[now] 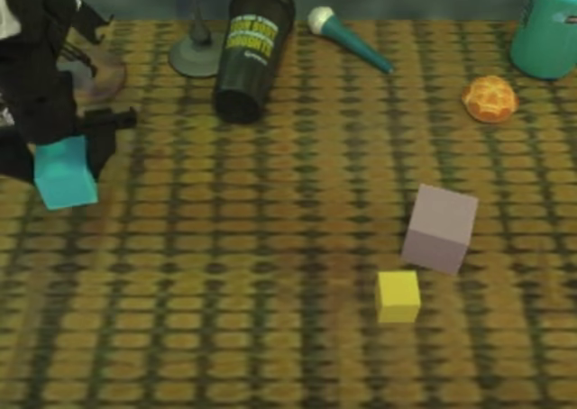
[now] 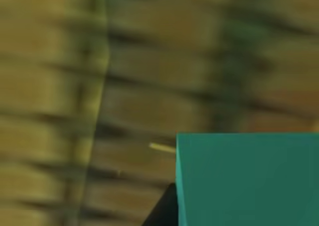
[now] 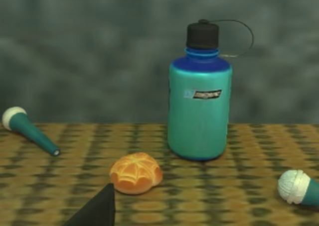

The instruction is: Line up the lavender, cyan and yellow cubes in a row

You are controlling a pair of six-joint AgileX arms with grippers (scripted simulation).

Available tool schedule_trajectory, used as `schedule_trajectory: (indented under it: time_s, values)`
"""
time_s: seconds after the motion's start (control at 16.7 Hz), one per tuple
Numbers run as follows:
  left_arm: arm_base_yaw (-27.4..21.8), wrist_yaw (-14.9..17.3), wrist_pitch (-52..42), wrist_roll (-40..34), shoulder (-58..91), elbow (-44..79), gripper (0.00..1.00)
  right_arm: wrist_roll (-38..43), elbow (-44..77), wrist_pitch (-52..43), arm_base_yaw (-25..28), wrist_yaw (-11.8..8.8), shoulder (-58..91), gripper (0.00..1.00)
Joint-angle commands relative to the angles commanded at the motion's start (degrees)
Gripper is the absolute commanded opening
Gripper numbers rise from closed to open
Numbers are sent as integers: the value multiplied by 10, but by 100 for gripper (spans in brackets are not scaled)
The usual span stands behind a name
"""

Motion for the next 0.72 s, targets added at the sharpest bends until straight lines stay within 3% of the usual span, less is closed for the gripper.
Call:
schedule_trajectory:
  time_s: [0.48, 0.72]
  values:
    - [-7, -1, -27, -7, -12, 20, 0, 0, 0, 0, 0, 0, 0, 100]
    - [-94, 0, -41, -72, -6, 33, 0, 0, 0, 0, 0, 0, 0, 100]
